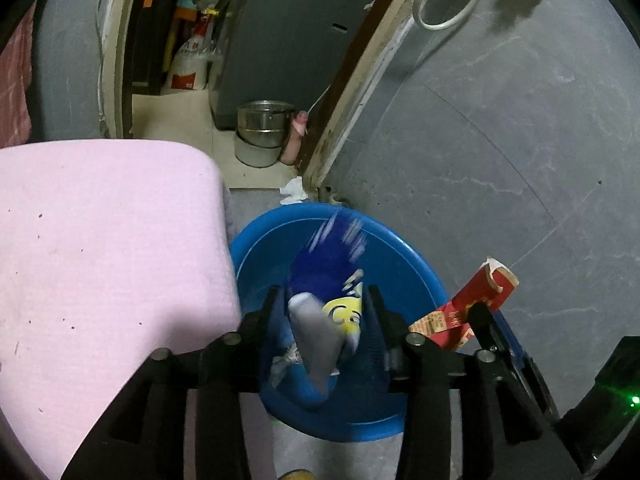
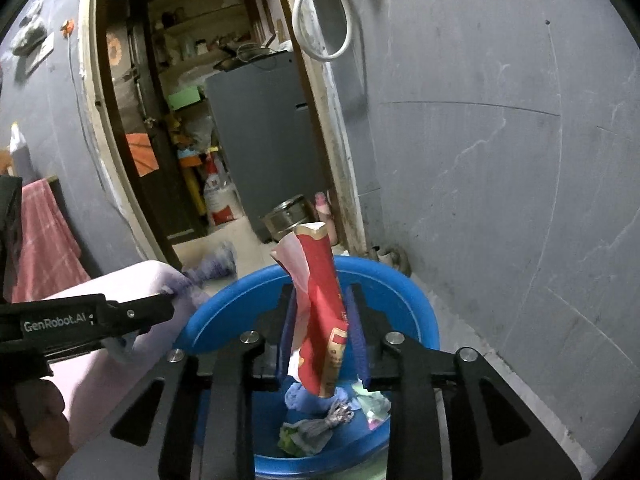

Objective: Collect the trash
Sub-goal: 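Open both grippers to drop the bag and wrapper into the basin, then move both grippers back over the table toward the remaining trash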

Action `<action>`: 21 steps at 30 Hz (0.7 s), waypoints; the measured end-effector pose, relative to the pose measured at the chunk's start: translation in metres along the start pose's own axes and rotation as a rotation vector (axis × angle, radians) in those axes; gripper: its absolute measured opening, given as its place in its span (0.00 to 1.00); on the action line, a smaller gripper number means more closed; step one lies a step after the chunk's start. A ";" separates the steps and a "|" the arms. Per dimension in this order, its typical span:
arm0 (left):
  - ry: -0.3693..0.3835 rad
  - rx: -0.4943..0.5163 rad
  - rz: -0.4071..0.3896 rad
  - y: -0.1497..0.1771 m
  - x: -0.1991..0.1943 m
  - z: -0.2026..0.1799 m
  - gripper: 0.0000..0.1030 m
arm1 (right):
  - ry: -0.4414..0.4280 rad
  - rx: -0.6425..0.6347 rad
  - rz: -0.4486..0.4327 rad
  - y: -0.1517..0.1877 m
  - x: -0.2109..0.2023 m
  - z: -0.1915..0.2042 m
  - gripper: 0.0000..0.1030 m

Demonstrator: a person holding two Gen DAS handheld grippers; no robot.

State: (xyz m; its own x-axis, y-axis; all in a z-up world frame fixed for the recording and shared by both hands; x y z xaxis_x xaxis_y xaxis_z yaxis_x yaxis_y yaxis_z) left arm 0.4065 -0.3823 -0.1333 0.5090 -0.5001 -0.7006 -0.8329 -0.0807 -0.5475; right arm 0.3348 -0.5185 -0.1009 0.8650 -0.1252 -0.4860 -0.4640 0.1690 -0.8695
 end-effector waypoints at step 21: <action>-0.020 0.016 -0.183 -0.019 -0.092 0.027 0.50 | -0.039 -0.016 -0.030 -0.010 -0.016 0.021 0.29</action>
State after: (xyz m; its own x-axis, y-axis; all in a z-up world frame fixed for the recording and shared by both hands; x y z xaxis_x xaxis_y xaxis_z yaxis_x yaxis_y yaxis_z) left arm 0.3808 -0.3116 -0.0706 0.6562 -0.4607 -0.5976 -0.7226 -0.1553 -0.6736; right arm 0.3297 -0.4978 -0.0826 0.8853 -0.0918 -0.4559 -0.4404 0.1496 -0.8853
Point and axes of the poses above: each gripper's, at about its wrist camera, not at the fingertips, and x roughly the way its jaws point, z to its left, y to its underside, the point moved 9 cm from there along x, roughly the way its jaws point, and after that the axes turned 7 degrees about -x, right-handed, at the moved point
